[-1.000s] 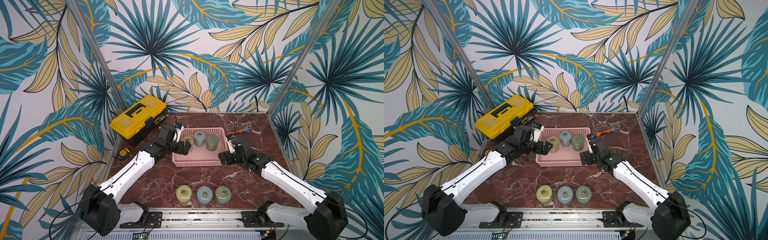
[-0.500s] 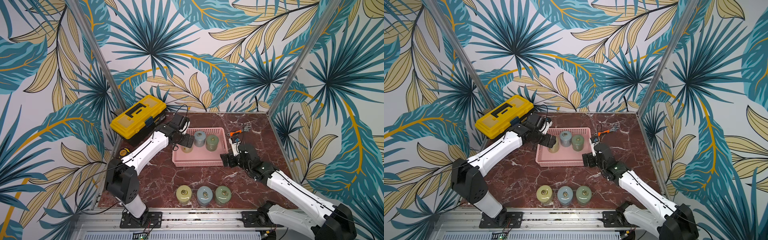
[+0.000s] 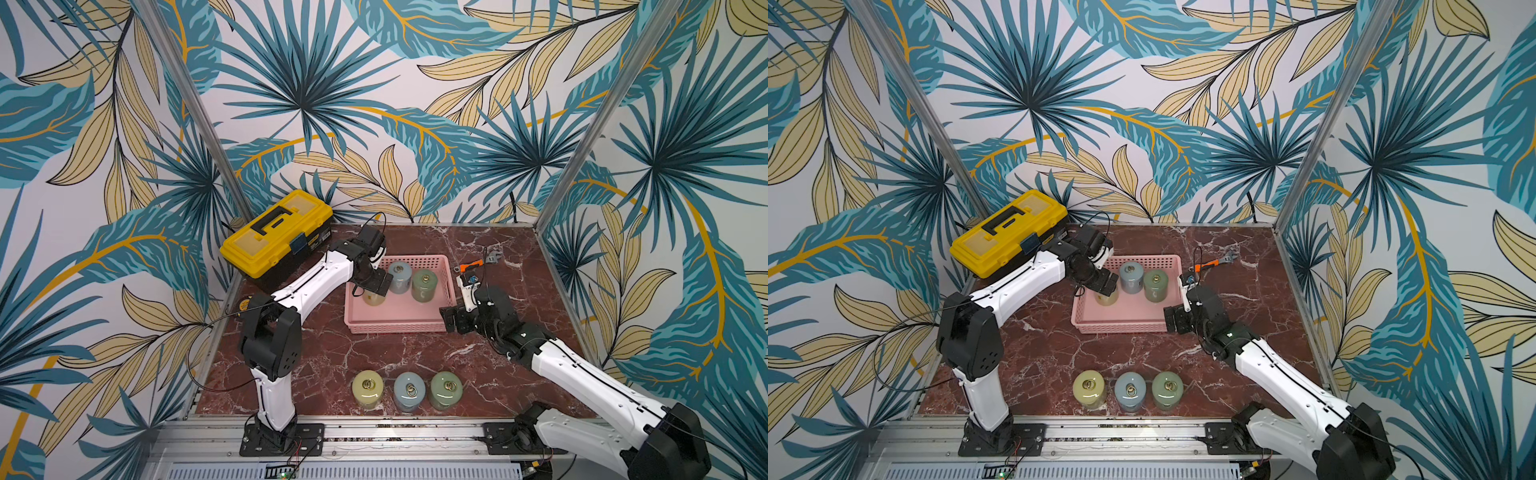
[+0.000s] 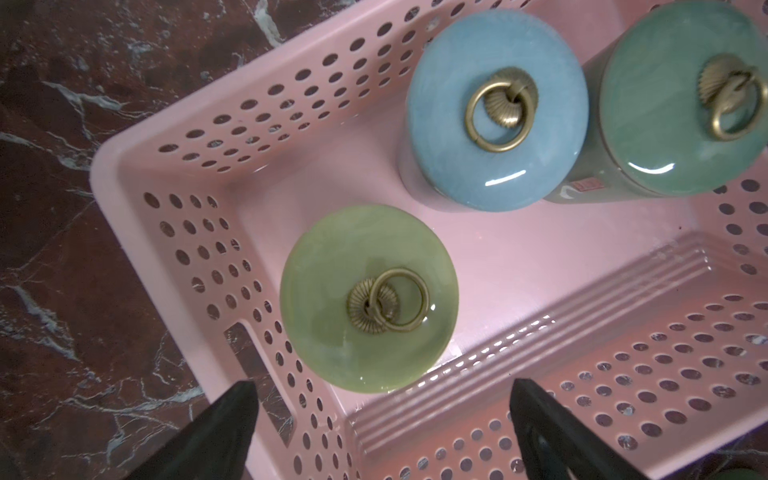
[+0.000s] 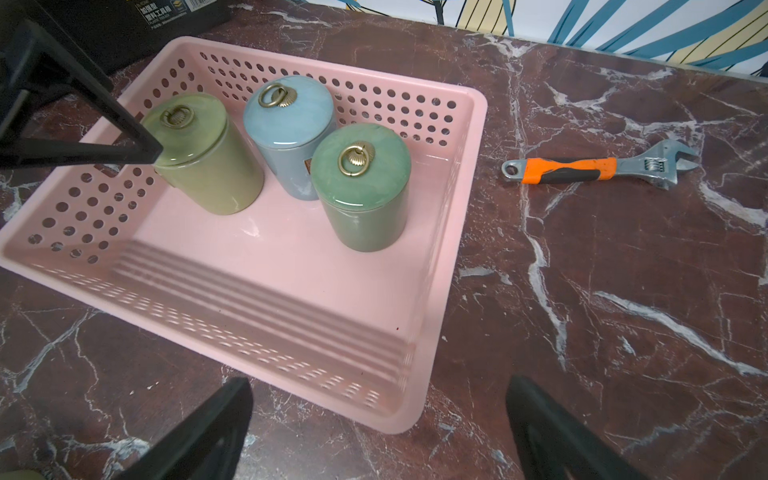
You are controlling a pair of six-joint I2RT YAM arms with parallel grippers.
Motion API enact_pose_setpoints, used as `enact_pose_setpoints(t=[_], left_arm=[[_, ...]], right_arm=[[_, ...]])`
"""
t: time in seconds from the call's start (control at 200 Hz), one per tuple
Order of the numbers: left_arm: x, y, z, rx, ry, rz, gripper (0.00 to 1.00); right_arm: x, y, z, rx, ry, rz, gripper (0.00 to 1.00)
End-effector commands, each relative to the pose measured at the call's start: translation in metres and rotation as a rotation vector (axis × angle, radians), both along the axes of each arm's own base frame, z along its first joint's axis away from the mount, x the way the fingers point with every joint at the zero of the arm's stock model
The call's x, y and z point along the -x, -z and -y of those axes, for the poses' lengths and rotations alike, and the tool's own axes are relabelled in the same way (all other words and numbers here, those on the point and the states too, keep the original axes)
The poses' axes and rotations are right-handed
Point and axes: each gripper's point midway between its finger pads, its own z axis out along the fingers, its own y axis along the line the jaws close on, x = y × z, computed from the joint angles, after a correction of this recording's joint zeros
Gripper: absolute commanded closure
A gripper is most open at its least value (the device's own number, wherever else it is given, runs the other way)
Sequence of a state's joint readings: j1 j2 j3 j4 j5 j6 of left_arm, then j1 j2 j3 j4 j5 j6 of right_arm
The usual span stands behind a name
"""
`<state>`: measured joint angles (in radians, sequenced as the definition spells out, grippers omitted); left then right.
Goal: Take the tea canister out of the basket
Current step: Pick up the tea canister from the basket.
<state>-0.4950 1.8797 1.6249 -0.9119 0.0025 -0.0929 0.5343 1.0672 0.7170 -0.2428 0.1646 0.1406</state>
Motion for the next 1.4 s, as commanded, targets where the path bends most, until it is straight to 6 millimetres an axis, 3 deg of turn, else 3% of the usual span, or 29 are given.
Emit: enact_pose_setpoints(t=[0.0, 0.581, 1.152, 1.397], left_arm=[[-0.012, -0.013, 0.003, -0.011, 0.012, 0.042, 0.00], [-0.033, 0.010, 0.014, -0.031, 0.023, 0.017, 0.00], [-0.036, 0.035, 0.015, -0.058, 0.023, -0.026, 0.02], [-0.035, 0.040, 0.014, -0.068, 0.024, -0.035, 0.07]], right_arm=[[0.000, 0.009, 0.004, 0.029, 0.004, -0.009, 0.01], [-0.002, 0.013, 0.003, 0.039, 0.002, -0.019, 0.01], [-0.002, 0.015, 0.003, 0.042, 0.002, -0.024, 0.01], [-0.002, 0.014, 0.003, 0.042, 0.001, -0.023, 0.01]])
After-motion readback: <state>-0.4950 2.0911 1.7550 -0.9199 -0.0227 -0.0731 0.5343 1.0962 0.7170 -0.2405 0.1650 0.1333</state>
